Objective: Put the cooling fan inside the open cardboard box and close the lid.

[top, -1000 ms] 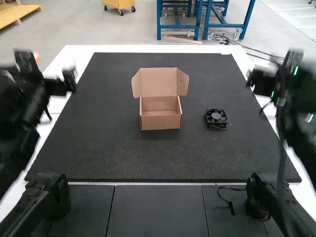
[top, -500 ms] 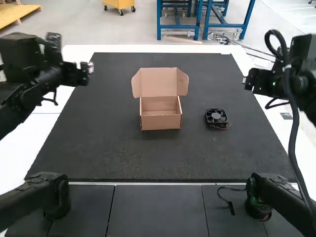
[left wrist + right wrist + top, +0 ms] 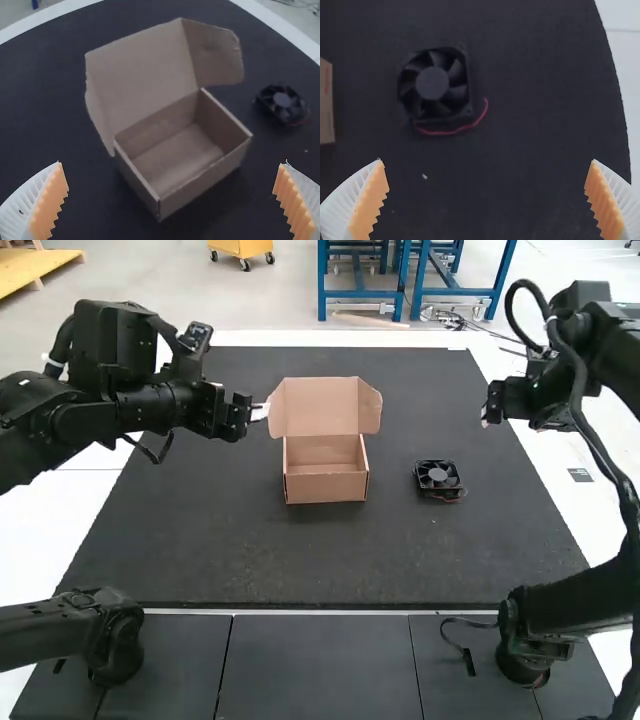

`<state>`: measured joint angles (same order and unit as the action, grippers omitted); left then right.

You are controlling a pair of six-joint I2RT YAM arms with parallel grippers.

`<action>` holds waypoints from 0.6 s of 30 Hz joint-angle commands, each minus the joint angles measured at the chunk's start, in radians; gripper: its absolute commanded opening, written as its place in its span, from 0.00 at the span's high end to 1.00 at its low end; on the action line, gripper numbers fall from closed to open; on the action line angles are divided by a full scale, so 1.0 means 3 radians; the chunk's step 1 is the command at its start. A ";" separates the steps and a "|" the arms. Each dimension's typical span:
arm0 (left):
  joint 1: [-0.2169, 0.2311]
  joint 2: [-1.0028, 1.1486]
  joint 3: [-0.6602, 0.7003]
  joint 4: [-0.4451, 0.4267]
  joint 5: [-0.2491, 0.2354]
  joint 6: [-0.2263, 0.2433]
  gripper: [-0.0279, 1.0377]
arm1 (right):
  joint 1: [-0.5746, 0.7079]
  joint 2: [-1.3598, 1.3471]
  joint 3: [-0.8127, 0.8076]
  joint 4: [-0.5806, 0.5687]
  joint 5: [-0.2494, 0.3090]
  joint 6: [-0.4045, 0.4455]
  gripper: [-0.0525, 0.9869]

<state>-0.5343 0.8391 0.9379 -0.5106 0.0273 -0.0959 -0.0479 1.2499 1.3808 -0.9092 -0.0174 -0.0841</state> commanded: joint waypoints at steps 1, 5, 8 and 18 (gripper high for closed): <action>-0.0039 -0.0036 0.0126 -0.0042 0.0022 -0.0146 0.06 | -0.0019 0.0129 0.0076 -0.0032 0.0027 -0.0047 0.08; -0.0055 -0.0061 0.0095 -0.0006 0.0022 -0.0125 0.06 | -0.0019 0.0262 0.0051 -0.0063 0.0032 -0.0072 0.08; -0.0075 -0.0061 0.0064 0.0076 0.0037 -0.0115 0.06 | -0.0019 0.0369 -0.0001 -0.0027 0.0032 -0.0139 0.08; -0.0387 -0.0087 -0.0217 -0.0129 0.0088 -0.0028 0.06 | -0.0096 0.0758 0.0015 0.0040 0.0032 -0.0149 0.08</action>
<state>-0.6201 0.8318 0.8829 -0.5385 0.0349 -0.1196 -0.0547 1.4597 1.3762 -0.9016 -0.0174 -0.1200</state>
